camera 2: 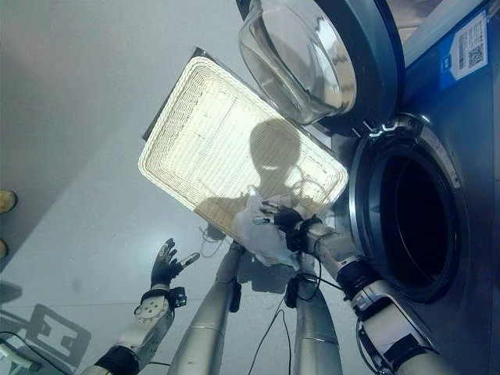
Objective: Put the clothes into the washing machine.
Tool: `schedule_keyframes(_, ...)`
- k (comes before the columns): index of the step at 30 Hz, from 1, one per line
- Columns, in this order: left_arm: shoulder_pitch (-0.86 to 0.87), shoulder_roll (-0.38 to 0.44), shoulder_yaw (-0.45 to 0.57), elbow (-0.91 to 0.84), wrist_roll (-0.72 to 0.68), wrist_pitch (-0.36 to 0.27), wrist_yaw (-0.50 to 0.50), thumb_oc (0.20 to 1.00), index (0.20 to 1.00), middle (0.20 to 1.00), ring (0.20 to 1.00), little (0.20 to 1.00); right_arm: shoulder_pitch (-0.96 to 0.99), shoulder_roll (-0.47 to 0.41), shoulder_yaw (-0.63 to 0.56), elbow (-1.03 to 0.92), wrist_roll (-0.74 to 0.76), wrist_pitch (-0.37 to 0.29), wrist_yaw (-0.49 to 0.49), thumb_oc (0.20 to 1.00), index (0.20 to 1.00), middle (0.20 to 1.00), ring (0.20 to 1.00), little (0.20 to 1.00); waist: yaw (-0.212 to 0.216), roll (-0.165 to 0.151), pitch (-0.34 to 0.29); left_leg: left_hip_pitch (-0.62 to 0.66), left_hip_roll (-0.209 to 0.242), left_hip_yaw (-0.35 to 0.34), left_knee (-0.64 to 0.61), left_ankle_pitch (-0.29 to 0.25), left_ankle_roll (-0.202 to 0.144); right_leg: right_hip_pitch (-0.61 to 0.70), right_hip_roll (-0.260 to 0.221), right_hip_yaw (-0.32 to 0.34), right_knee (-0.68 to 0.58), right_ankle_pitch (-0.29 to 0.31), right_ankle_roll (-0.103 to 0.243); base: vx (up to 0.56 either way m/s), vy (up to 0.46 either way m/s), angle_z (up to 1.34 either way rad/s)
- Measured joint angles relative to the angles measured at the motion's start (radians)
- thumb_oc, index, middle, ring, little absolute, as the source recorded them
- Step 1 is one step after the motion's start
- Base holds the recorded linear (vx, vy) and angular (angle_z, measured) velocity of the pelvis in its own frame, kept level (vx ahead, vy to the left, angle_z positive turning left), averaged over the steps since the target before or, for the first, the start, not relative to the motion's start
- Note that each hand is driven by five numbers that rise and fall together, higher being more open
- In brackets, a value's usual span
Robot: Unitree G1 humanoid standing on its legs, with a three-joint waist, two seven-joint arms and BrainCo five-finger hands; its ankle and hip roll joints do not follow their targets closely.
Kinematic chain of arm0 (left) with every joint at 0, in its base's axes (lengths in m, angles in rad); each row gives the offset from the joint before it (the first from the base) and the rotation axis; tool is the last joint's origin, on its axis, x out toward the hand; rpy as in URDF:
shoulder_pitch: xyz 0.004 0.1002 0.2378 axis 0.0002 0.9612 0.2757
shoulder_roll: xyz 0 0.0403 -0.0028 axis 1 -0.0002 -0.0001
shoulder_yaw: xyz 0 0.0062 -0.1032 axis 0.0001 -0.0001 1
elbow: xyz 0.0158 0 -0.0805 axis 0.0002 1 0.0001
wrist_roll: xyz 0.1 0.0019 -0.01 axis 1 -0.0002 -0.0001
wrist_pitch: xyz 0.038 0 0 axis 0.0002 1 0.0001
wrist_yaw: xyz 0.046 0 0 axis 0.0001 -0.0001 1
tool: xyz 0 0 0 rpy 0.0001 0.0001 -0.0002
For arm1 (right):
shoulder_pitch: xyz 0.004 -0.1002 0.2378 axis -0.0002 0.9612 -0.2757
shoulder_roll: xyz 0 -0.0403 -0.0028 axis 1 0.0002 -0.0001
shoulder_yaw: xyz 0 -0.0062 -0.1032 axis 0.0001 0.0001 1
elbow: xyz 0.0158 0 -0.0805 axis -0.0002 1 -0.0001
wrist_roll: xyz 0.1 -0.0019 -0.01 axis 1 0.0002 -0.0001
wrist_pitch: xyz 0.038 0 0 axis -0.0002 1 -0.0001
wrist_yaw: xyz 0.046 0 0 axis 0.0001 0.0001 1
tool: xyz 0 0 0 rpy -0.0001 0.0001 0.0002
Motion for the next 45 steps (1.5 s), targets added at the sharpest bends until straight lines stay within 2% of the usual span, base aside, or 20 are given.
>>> schedule_keyframes(3,0.000,-0.009,0.001,-0.003,0.000,-0.001,0.001,1.000,1.000,1.000,1.000,1.000,-0.013,-0.012,0.019,-0.078,-0.188,-0.038,-0.069,1.000,1.000,1.000,1.000,1.000,0.001,0.000,0.000,0.000,-0.002,-0.001,0.000,0.000,0.000,-0.001,-0.001,-0.001,0.004,-0.002,-0.001,0.00,0.001,0.01)
schedule_keyframes(7,0.000,-0.009,0.003,-0.002,0.001,-0.002,0.001,1.000,1.000,1.000,1.000,1.000,-0.036,-0.064,0.066,-0.127,-0.441,-0.014,-0.090,1.000,1.000,1.000,1.000,1.000,0.001,0.000,0.000,-0.001,-0.002,-0.002,-0.001,0.000,0.000,0.000,-0.002,-0.002,0.004,-0.006,0.003,0.00,0.000,0.01)
schedule_keyframes(9,0.000,-0.008,0.006,-0.001,0.001,-0.003,0.001,1.000,1.000,1.000,1.000,1.000,-0.042,-0.088,0.093,-0.129,-0.486,-0.006,-0.086,1.000,1.000,1.000,1.000,1.000,0.000,0.000,0.000,-0.001,-0.001,-0.004,-0.001,0.000,0.000,0.002,-0.001,-0.004,0.002,-0.007,0.004,0.01,-0.009,0.02)
schedule_keyframes(11,0.000,-0.007,0.022,0.002,0.001,-0.014,-0.001,1.000,1.000,1.000,1.000,1.000,-0.043,-0.138,0.135,-0.130,-0.572,0.035,-0.058,1.000,1.000,1.000,1.000,1.000,0.001,-0.001,0.000,-0.002,0.003,-0.012,-0.001,0.000,0.000,0.008,0.000,-0.008,-0.006,-0.007,0.004,0.03,-0.040,0.05)
schedule_keyframes(14,0.000,0.007,0.024,0.002,0.001,-0.018,-0.004,1.000,1.000,1.000,1.000,1.000,-0.042,-0.159,0.153,-0.142,-0.618,0.077,-0.023,1.000,1.000,1.000,1.000,1.000,-0.002,-0.001,0.000,-0.003,0.003,-0.015,-0.001,0.002,0.002,0.008,0.001,-0.010,-0.007,-0.007,0.004,0.01,-0.011,0.01)
schedule_keyframes(17,0.000,0.021,0.024,0.002,0.001,-0.018,-0.007,1.000,1.000,1.000,1.000,1.000,-0.041,-0.161,0.160,-0.143,-0.649,0.118,0.022,1.000,1.000,1.000,1.000,1.000,-0.005,-0.001,0.000,-0.003,0.004,-0.015,-0.001,0.002,0.003,0.008,0.002,-0.010,-0.007,-0.007,0.004,0.00,0.000,0.00)
schedule_keyframes(23,-0.001,0.025,0.024,0.013,0.001,-0.017,-0.022,1.000,1.000,1.000,1.000,1.000,-0.047,-0.164,0.214,-0.124,-0.840,0.178,0.127,1.000,1.000,1.000,1.000,1.000,-0.010,-0.001,0.000,-0.015,0.005,-0.030,0.004,0.002,0.003,0.008,0.003,-0.020,-0.011,-0.007,0.004,0.01,-0.022,0.04)
schedule_keyframes(28,-0.001,0.026,0.021,0.017,0.001,-0.017,-0.022,1.000,1.000,1.000,1.000,1.000,-0.082,-0.142,0.249,-0.052,-0.883,0.213,0.187,1.000,1.000,1.000,1.000,1.000,-0.008,-0.001,0.000,-0.024,0.002,-0.046,0.004,0.002,0.002,0.007,0.002,-0.036,-0.011,-0.008,0.006,0.02,-0.045,0.06)
schedule_keyframes(36,-0.005,0.031,0.019,0.017,0.002,-0.016,-0.023,1.000,1.000,1.000,1.000,1.000,-0.134,-0.079,0.251,0.072,-0.868,0.235,0.180,1.000,1.000,1.000,1.000,1.000,0.003,-0.001,0.000,-0.055,-0.005,-0.062,0.007,0.003,0.001,-0.019,-0.006,-0.047,-0.007,-0.011,0.009,0.01,-0.018,0.04)
schedule_keyframes(40,-0.006,0.030,0.012,0.017,0.002,-0.017,-0.023,1.000,1.000,1.000,1.000,1.000,-0.188,-0.035,0.256,0.145,-0.870,0.272,0.187,1.000,1.000,1.000,1.000,1.000,0.005,-0.001,0.000,-0.082,-0.008,-0.069,0.007,0.006,-0.001,-0.047,-0.013,-0.051,-0.002,-0.012,0.009,0.01,0.003,0.02)
schedule_keyframes(45,-0.027,0.017,-0.042,0.018,0.011,-0.023,-0.020,1.000,1.000,1.000,1.000,1.000,-0.229,0.038,0.240,0.325,-0.855,0.323,0.182,1.000,1.000,1.000,1.000,1.000,0.045,0.001,-0.001,-0.117,-0.010,-0.086,-0.001,0.012,-0.010,-0.094,-0.020,-0.062,0.033,-0.035,0.003,0.00,0.001,0.08)
